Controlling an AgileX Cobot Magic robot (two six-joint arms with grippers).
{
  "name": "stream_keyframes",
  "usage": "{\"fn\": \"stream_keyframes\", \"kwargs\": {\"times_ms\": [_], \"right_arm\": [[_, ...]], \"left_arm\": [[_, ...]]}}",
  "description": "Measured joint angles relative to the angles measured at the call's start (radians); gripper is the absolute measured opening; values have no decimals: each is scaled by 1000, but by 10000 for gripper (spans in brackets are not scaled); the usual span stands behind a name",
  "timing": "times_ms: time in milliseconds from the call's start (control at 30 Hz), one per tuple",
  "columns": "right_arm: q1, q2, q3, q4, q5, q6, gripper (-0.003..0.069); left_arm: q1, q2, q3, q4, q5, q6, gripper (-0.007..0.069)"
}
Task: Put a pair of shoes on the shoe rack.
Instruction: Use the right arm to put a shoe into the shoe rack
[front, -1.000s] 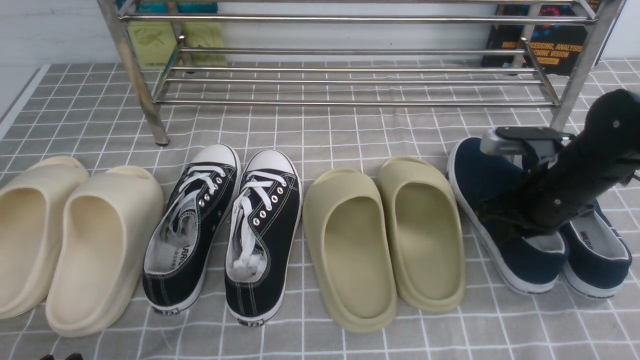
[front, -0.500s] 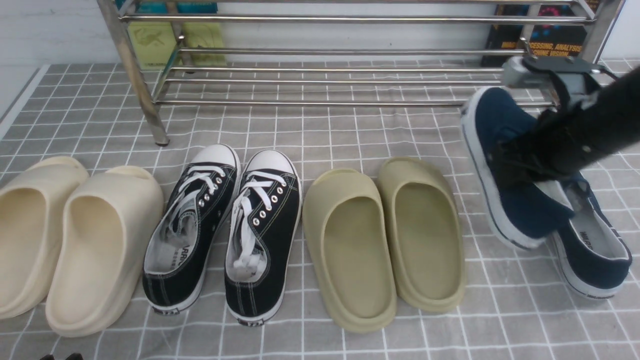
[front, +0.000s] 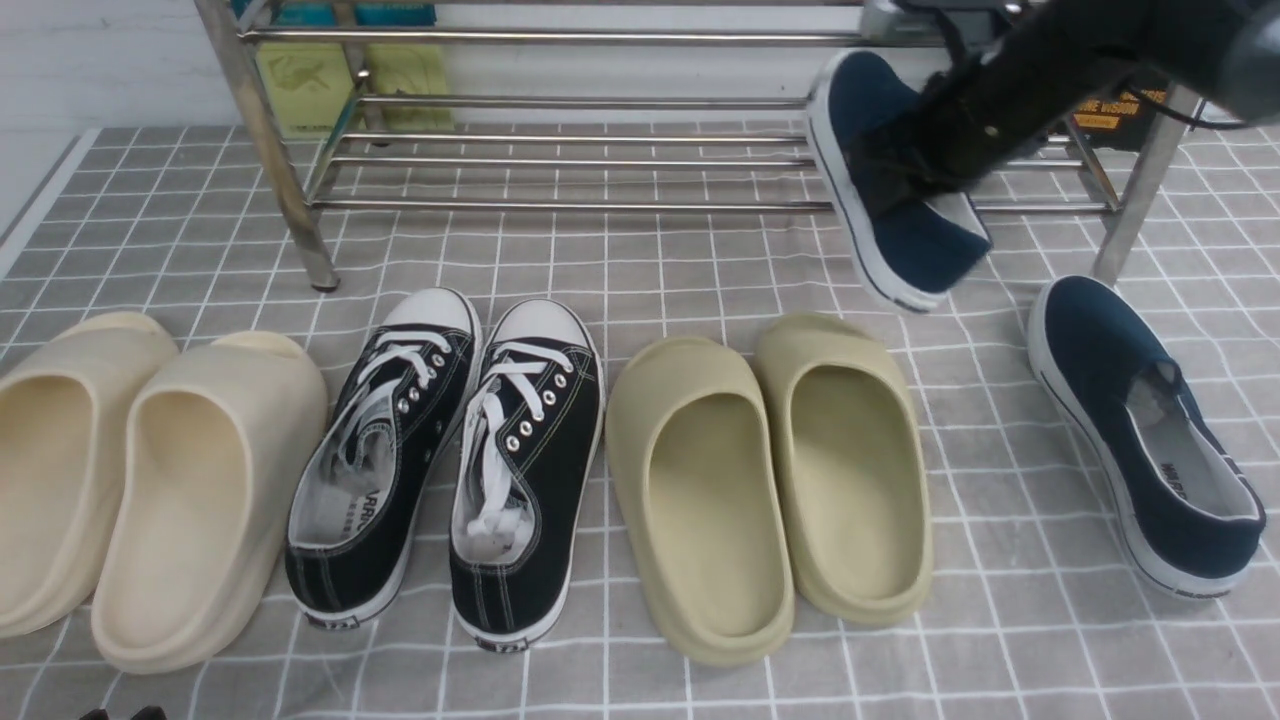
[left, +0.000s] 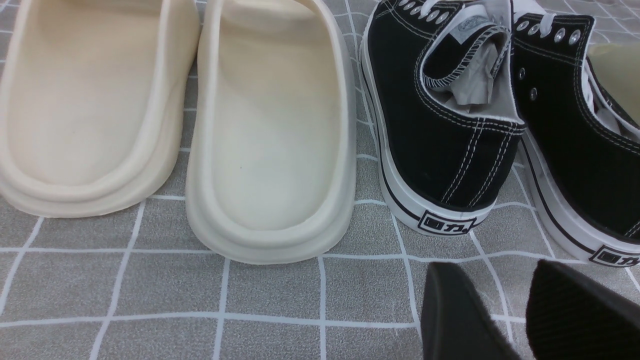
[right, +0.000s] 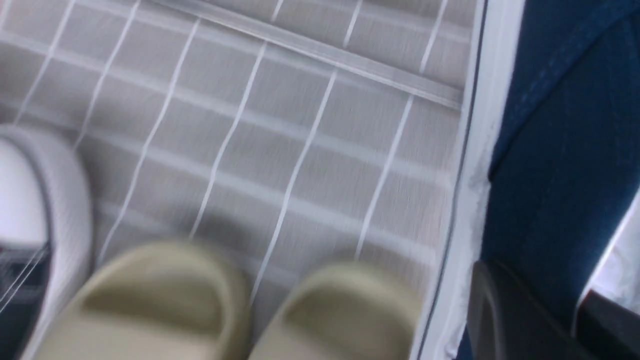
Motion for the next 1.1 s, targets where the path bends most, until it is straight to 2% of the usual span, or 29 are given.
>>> {"fn": "stream_keyframes", "kwargs": {"times_ms": [133, 233, 367, 467, 533, 667, 767, 800, 867, 933, 967, 1000, 1033, 1100], "right_arm": [[11, 112, -193, -42, 41, 26, 44], [16, 144, -237, -65, 14, 84, 44], [16, 156, -241, -76, -35, 93, 63], [16, 159, -241, -76, -50, 37, 120], [15, 159, -241, -76, -51, -16, 211], [15, 159, -245, -96, -44, -45, 339], [15, 155, -247, -110, -20, -53, 372], [15, 149, -244, -117, -4, -54, 363], [13, 144, -237, -121, 6, -62, 302], [13, 140, -230, -126, 15, -73, 179], [13, 139, -229, -127, 18, -72, 136], [13, 139, -229, -127, 19, -72, 125], [13, 137, -229, -132, 24, -77, 63], [13, 136, -229, -140, 25, -111, 52]], "left_arm": [[0, 0, 0, 0, 0, 0, 239], [0, 0, 0, 0, 0, 0, 239], [0, 0, 0, 0, 0, 0, 239], [0, 0, 0, 0, 0, 0, 239], [0, 0, 0, 0, 0, 0, 239], [0, 0, 0, 0, 0, 0, 239], [0, 0, 0, 0, 0, 0, 239], [0, 0, 0, 0, 0, 0, 239], [0, 0, 0, 0, 0, 0, 239], [0, 0, 0, 0, 0, 0, 239], [0, 0, 0, 0, 0, 0, 239], [0, 0, 0, 0, 0, 0, 239], [0, 0, 0, 0, 0, 0, 239], [0, 0, 0, 0, 0, 0, 239]]}}
